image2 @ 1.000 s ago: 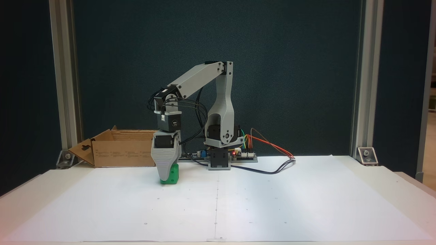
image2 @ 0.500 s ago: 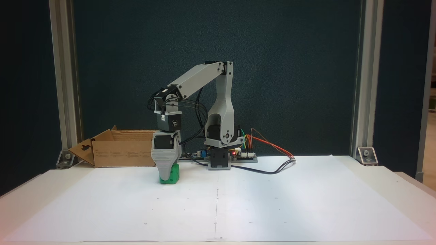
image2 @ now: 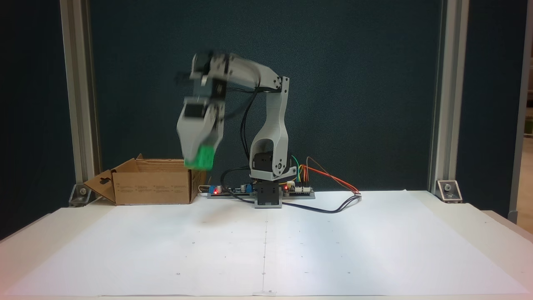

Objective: Grasp a green dice and put it in the bin.

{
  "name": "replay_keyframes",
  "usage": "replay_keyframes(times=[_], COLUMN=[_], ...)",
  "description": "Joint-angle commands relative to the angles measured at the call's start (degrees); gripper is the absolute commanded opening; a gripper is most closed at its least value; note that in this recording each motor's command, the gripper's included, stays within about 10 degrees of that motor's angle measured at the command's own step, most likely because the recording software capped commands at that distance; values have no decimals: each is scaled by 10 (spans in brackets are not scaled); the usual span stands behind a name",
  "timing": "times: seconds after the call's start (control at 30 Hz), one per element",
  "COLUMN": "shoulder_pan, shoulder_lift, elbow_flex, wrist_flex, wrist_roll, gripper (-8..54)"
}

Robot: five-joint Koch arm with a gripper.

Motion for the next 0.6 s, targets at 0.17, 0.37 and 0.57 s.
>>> replay_keyframes(times=[0.17,0.37,0.57], shoulder_pan=[-23,126,344], shoulder_lift=[29,18,-41], elbow_flex=[-225,-279,-300], wrist_flex=[206,202,187], wrist_roll=[69,69,63], gripper=[116,116,116])
